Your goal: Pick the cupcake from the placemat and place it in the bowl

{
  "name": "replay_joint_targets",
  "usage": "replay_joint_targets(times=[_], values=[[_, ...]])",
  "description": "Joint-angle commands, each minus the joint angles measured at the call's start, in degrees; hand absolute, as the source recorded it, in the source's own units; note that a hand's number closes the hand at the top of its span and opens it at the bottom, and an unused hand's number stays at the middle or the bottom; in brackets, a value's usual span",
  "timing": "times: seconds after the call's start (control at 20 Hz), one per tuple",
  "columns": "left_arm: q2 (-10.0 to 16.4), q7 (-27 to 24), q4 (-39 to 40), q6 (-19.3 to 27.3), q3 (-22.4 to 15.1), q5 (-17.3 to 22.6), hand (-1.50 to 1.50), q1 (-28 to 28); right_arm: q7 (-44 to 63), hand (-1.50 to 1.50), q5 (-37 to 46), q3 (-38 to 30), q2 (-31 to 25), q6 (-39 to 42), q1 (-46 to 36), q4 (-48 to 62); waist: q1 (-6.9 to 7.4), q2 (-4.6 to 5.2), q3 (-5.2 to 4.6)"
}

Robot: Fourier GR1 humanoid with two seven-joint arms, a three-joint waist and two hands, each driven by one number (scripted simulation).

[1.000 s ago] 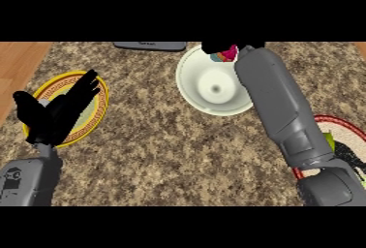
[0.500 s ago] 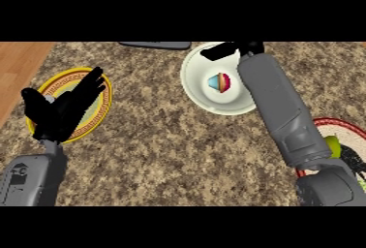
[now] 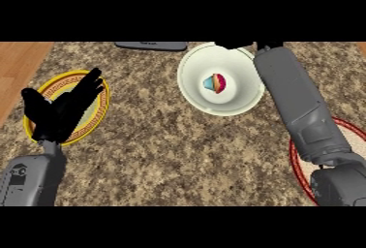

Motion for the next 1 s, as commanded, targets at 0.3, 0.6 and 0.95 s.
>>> replay_joint_targets(times=[0.3, 0.6, 0.95], values=[[1.03, 1.44, -0.96, 0.77, 2.59, 0.92, 0.0, 3.93, -8.62, -1.5, -1.22, 1.07, -8.07, 6.47, 4.72, -3.05, -4.54, -2.16, -0.03], [2.88, 0.55, -1.04, 0.01, 4.68, 1.36, 0.0, 6.47, -14.01, -1.5, -5.55, 3.35, -5.57, 15.53, 13.64, -17.66, -6.9, -3.09, -0.09], [2.13, 0.41, -0.68, 1.04, 4.94, 1.2, 0.0, 6.71, -17.31, -1.5, -16.17, 2.71, -4.63, 33.54, 23.32, -34.31, -9.92, -4.03, -0.1]])
